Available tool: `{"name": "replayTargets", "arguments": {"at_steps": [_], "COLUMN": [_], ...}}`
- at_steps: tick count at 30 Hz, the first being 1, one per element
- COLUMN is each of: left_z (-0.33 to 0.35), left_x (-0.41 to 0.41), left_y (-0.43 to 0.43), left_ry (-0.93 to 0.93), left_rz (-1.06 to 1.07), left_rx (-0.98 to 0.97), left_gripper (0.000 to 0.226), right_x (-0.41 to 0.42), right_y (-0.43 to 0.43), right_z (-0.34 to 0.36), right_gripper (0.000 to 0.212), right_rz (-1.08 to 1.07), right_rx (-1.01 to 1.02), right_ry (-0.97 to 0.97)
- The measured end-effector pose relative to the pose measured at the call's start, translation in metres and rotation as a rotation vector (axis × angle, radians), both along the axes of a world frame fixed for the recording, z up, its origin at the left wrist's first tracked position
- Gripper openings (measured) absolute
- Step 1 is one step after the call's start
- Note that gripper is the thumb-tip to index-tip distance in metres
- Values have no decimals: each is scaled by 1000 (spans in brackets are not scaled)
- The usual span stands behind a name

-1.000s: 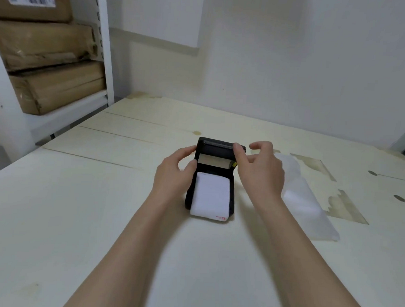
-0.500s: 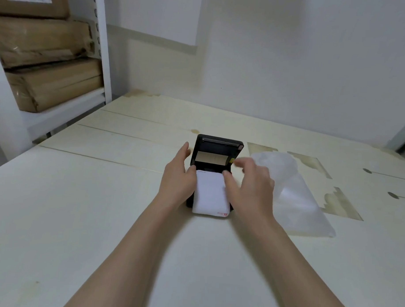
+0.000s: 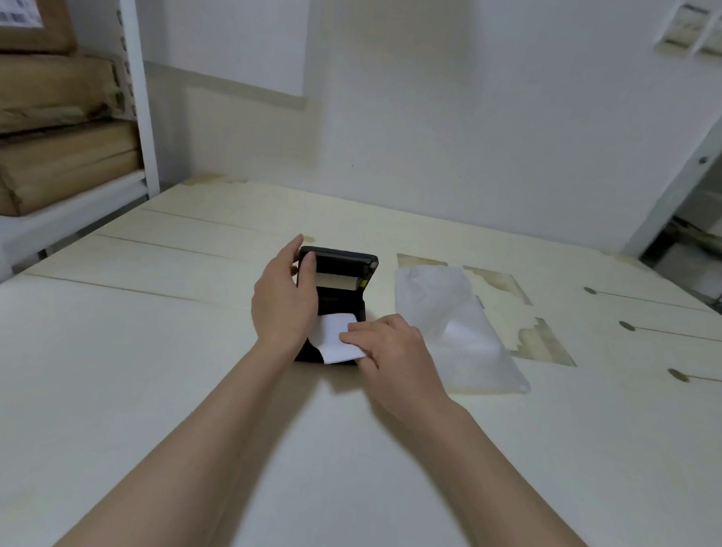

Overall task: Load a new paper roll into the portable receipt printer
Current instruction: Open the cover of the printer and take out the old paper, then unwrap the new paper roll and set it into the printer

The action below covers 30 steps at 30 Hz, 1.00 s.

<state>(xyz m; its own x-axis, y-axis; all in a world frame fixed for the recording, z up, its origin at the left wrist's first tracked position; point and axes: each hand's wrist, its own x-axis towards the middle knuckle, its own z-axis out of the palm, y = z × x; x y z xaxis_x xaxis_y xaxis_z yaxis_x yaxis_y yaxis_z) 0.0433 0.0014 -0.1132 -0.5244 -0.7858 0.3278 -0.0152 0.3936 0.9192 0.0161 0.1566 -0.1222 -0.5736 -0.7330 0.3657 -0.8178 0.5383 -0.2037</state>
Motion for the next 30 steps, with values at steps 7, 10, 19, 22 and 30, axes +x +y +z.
{"name": "replayTargets", "arguments": {"at_steps": [7, 10, 19, 22, 30], "left_z": [6, 5, 4, 4, 12], "left_x": [-7, -4, -2, -2, -8], "left_y": [0, 0, 9, 12, 70], "left_ry": [-11, -9, -54, -45, 28], "left_rz": [142, 156, 77, 71, 204], "left_rx": [21, 3, -68, -143, -363], "left_gripper": [25, 17, 41, 46, 56], "right_x": [-7, -3, -1, 1, -31], "right_y": [-5, -6, -8, 0, 78], "right_z": [-2, 3, 3, 6, 21], "right_gripper": [23, 23, 27, 32, 41], "right_rz": [-11, -19, -8, -106, -460], "right_rx": [-6, -11, -25, -232, -691], "right_ry": [-55, -68, -73, -111, -70]}}
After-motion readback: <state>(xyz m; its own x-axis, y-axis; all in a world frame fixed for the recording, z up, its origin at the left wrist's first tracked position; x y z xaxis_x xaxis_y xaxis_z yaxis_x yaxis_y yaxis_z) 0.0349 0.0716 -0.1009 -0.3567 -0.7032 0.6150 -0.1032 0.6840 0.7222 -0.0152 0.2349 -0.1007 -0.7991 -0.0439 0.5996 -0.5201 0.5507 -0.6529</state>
